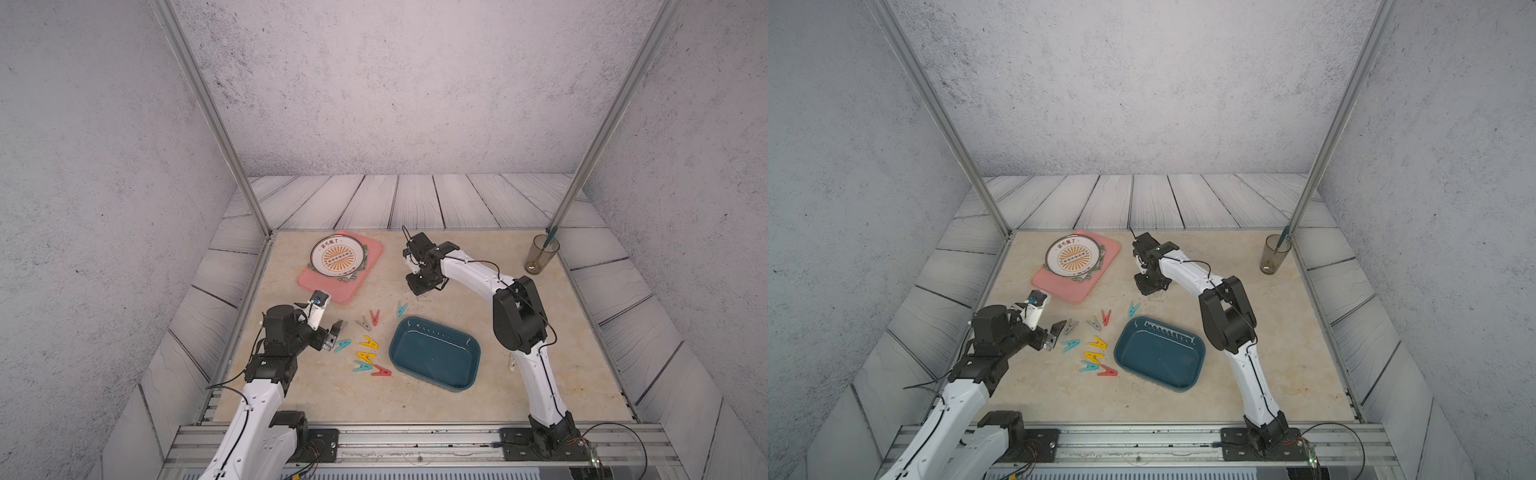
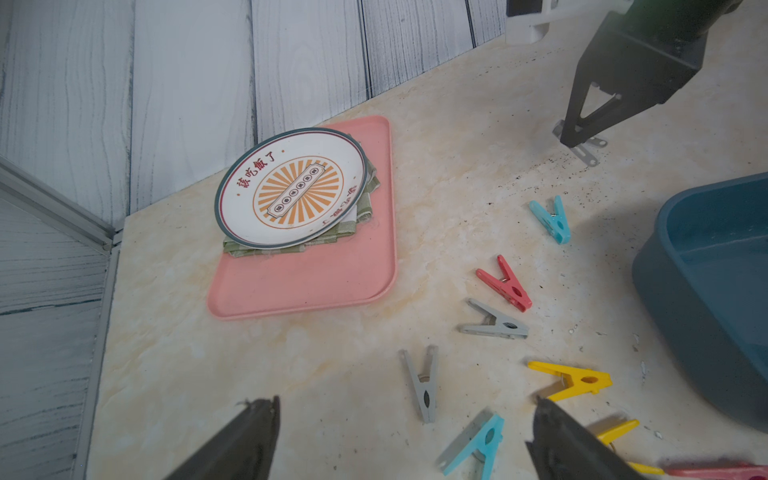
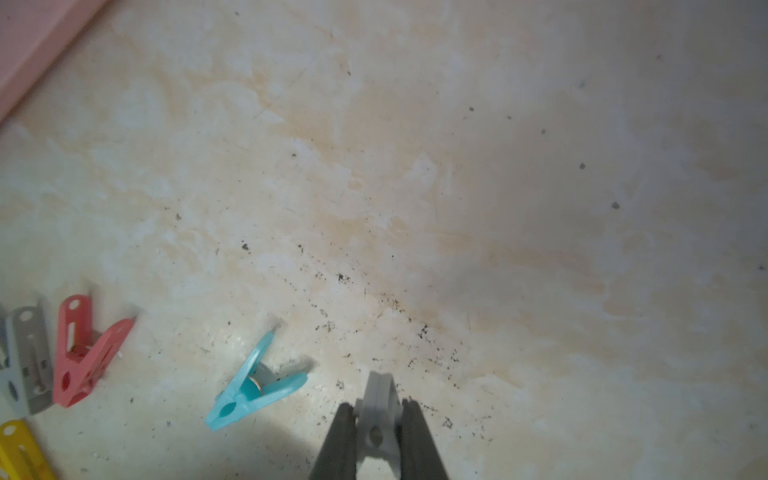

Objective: Take the clothespins out of the storage box
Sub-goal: Place the clothespin at the center of the board.

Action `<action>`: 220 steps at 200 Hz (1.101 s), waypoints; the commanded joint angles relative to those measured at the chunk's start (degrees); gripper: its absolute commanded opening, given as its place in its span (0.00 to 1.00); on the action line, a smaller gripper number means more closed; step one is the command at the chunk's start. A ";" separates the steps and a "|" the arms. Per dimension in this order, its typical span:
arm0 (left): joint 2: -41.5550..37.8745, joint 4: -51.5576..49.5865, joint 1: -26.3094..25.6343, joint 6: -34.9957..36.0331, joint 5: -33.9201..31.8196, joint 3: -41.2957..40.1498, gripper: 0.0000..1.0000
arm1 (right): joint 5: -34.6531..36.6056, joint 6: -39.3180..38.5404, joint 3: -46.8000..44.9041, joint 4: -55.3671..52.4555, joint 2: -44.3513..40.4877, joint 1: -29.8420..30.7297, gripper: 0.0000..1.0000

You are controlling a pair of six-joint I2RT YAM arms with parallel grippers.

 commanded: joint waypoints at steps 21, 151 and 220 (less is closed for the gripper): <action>0.03 2.09 -0.28 -0.88 -1.02 -1.38 0.98 | -2.35 1.69 1.15 -0.22 3.70 0.17 0.04; 0.38 5.58 -0.35 -2.89 -0.73 -4.22 0.99 | -0.89 1.67 -2.82 0.53 -5.61 -5.00 0.44; 2.20 9.88 -0.28 -7.69 -5.04 -5.00 0.98 | 1.29 -0.59 -29.92 20.14 -29.73 -15.38 0.59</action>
